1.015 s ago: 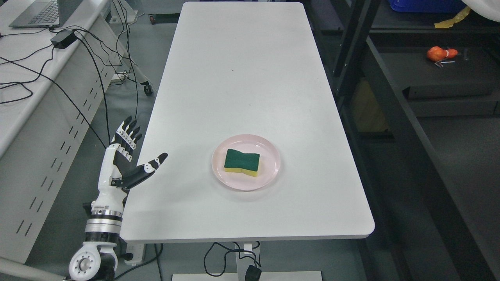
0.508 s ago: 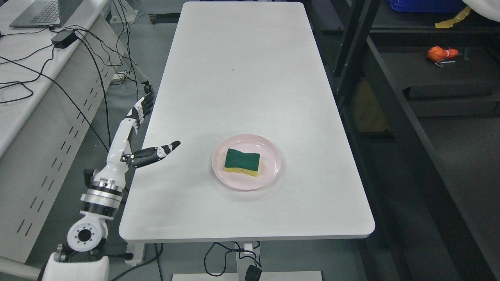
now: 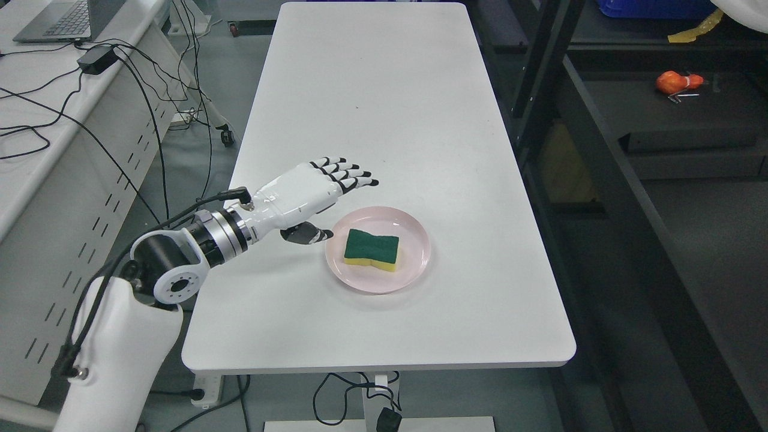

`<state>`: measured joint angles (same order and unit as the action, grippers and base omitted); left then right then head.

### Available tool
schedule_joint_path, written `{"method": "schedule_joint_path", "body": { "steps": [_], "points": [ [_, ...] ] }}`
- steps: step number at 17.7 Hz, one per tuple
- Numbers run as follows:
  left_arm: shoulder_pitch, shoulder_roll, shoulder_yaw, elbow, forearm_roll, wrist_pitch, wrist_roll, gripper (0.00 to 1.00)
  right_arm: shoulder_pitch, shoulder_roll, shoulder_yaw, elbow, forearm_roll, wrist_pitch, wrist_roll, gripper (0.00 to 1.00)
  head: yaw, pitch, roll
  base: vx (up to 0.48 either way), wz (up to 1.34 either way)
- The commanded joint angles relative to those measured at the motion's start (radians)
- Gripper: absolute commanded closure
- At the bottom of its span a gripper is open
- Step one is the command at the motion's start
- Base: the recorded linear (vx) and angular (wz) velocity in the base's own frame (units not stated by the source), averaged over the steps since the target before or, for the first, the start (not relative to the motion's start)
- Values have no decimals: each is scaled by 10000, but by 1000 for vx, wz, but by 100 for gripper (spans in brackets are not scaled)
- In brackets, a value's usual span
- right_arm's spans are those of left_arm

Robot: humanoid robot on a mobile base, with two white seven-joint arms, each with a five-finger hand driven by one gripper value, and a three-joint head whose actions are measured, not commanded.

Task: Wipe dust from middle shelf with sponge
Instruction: 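Reach the left hand over the plate and grasp the green-yellow sponge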

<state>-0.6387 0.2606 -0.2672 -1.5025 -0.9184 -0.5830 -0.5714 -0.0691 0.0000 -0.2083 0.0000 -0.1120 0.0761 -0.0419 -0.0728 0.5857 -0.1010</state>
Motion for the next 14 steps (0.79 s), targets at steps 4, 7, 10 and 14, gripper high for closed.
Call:
{"method": "schedule_joint_path", "body": {
  "steps": [4, 7, 10, 14],
  "points": [
    [-1482, 416, -3771, 1080, -3086, -352, -774, 14, 0, -175, 12, -175, 0, 6, 51, 0, 0, 0, 0, 0, 0],
    [-1543, -58, -3771, 1709, -3547, -352, -744, 16, 0, -175, 12, -175, 0, 6, 51, 0, 0, 0, 0, 0, 0],
    [-1742, -473, -3756, 1925, -3686, -336, -728, 18, 0, -175, -4, -175, 0, 6, 51, 0, 0, 0, 0, 0, 0],
    [-2019, -780, -3741, 2140, -3686, -290, -682, 19, 0, -175, -4, -175, 0, 6, 51, 0, 0, 0, 0, 0, 0]
  ]
}}
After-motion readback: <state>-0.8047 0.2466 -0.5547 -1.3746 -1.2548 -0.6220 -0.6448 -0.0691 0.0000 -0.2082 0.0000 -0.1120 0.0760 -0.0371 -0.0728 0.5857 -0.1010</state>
